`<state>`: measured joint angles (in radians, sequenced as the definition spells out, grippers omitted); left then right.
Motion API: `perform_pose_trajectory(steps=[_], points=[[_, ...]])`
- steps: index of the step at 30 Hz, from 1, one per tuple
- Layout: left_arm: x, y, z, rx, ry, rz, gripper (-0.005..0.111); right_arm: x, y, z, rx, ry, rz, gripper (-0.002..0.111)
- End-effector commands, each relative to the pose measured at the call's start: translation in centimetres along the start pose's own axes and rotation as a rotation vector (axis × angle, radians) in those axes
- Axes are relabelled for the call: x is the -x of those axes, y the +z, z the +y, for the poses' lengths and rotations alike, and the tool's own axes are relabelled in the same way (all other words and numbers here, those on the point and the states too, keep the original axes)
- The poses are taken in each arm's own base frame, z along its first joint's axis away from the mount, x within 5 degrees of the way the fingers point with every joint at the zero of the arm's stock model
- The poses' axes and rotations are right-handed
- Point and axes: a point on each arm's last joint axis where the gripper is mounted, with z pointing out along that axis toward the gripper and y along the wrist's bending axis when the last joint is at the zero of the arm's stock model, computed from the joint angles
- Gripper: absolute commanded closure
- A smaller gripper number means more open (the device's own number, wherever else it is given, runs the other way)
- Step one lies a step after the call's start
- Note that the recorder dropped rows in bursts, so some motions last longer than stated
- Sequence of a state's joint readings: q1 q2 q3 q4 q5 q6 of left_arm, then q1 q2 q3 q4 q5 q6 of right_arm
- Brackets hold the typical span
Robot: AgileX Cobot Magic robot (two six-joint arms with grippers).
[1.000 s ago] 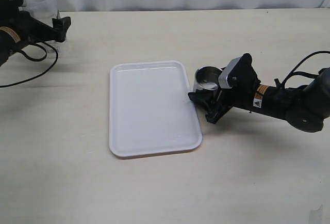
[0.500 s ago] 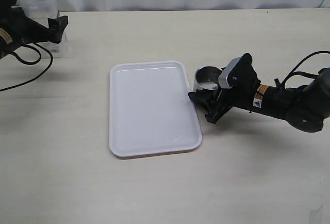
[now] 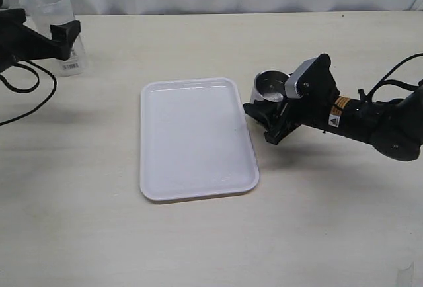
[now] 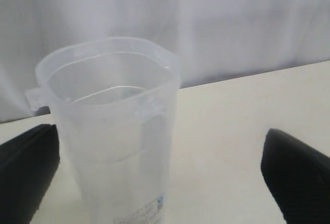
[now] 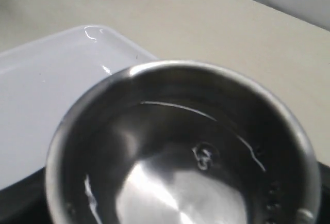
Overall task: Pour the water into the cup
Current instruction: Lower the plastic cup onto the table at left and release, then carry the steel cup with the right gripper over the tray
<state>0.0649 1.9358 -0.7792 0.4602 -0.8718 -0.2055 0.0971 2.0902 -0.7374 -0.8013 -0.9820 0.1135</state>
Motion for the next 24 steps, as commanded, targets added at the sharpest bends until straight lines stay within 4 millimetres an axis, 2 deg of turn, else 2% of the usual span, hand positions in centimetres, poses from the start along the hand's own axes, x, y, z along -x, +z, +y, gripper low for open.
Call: perform_pose_trajectory(steps=[1,4,7,10,14,17,20,24], points=[[-0.1,-1.5,-0.5,-0.006,0.005,-0.042,0.002,1.8,-0.3,-0.3,-0.001,0.022,-0.095,0.104],[-0.8,-2.9,0.1,0.013,-0.024,-0.084,0.002,2.3,-0.5,-0.3,0.002,0.081,-0.119,0.104],[-1.4,-3.5,0.9,0.035,-0.03,-0.058,0.002,2.4,-0.5,-0.3,0.005,0.122,-0.125,0.104],[-1.7,-4.2,1.3,0.052,-0.047,-0.077,0.002,3.8,-0.3,0.3,0.001,0.098,-0.117,0.104],[-1.7,-4.2,1.3,0.054,-0.049,-0.079,0.002,5.6,1.4,2.0,0.04,0.043,-0.066,0.104],[-1.7,-4.2,1.3,0.054,-0.047,-0.081,0.002,7.2,3.8,3.3,0.049,-0.01,0.025,0.104],[-1.6,-4.2,1.3,0.053,-0.047,-0.087,0.002,9.2,5.2,4.3,0.07,-0.014,-0.002,0.104],[-1.6,-4.2,1.3,0.053,-0.047,-0.087,0.002,10.8,6.5,5.1,0.098,0.007,-0.043,0.104]])
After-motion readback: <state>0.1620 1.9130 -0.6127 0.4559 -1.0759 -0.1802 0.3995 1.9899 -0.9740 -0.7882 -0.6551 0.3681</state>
